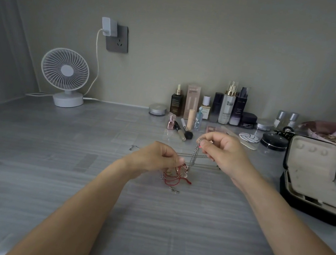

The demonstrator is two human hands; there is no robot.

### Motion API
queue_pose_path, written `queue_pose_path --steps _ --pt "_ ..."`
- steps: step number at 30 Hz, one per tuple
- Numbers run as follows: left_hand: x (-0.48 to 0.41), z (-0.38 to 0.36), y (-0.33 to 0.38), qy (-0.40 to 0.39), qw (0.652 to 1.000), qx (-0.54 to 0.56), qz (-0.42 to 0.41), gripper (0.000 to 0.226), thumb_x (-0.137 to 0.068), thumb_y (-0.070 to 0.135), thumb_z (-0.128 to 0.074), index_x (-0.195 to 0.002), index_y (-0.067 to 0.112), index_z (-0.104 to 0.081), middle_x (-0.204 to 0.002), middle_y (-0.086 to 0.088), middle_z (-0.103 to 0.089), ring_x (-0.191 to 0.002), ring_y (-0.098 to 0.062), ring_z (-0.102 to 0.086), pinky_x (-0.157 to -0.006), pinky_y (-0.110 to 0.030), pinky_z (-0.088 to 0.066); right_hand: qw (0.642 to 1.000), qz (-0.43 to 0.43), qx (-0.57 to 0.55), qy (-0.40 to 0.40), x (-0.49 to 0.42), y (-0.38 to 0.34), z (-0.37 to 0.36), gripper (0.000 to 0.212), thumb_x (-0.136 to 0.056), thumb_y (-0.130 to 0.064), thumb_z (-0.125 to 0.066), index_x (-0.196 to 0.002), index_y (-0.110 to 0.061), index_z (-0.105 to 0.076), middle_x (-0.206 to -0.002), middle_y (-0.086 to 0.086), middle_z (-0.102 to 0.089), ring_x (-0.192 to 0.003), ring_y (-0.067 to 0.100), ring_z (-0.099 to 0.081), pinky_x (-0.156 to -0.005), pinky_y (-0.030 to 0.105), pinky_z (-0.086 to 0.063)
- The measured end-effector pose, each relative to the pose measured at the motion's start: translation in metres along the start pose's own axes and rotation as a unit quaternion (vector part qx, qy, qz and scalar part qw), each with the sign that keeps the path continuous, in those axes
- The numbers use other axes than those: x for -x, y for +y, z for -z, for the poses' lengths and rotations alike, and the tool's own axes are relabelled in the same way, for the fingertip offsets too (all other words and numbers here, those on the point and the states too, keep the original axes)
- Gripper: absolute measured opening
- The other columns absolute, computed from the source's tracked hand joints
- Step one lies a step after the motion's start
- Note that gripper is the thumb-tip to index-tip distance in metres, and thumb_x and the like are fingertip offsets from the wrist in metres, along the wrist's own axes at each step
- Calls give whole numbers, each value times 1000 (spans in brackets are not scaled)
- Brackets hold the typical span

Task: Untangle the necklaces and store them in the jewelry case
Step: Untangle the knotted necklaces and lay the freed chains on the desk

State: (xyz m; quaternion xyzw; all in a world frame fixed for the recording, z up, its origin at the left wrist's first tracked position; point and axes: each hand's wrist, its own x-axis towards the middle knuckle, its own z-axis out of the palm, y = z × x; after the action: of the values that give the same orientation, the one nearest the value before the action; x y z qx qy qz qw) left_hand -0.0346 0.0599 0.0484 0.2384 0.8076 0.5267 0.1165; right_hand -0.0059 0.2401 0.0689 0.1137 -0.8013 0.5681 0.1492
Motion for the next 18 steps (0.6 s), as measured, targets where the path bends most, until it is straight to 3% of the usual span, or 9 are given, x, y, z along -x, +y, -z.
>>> queue_pose_path --steps 6,11,14,18 --pt "2 2 1 4 995 -72 62 34 -86 34 -63 -55 20 -58 -45 14 -53 -44 2 -46 -49 -10 -37 1000 2 -11 21 0 -3 3 19 -87 -5 -57 -75 -19 -64 -62 -5 -57 -47 -5 -47 -52 9 -39" --pt "0 1 0 36 978 -181 97 36 -86 32 -59 -54 15 -56 -56 3 -55 -52 -6 -46 -55 -16 -38 989 8 -139 53 -1 -5 6 17 -88 -2 -53 -85 -14 -64 -65 0 -55 -52 3 -46 -51 15 -38" --pt "1 3 -1 39 970 -218 100 33 -82 31 -63 -55 14 -55 -49 8 -49 -53 -8 -43 -50 -14 -37 983 15 -175 52 -1 -7 8 16 -88 0 -52 -87 -9 -64 -68 3 -56 -55 5 -45 -51 15 -38" --pt "0 1 -1 60 982 -172 46 16 -81 31 -66 -82 16 -64 -78 7 -60 -75 -10 -55 -67 -21 -45 994 15 -103 14 2 -7 5 16 -86 -1 -56 -86 -13 -66 -62 -1 -56 -52 4 -46 -52 15 -39"
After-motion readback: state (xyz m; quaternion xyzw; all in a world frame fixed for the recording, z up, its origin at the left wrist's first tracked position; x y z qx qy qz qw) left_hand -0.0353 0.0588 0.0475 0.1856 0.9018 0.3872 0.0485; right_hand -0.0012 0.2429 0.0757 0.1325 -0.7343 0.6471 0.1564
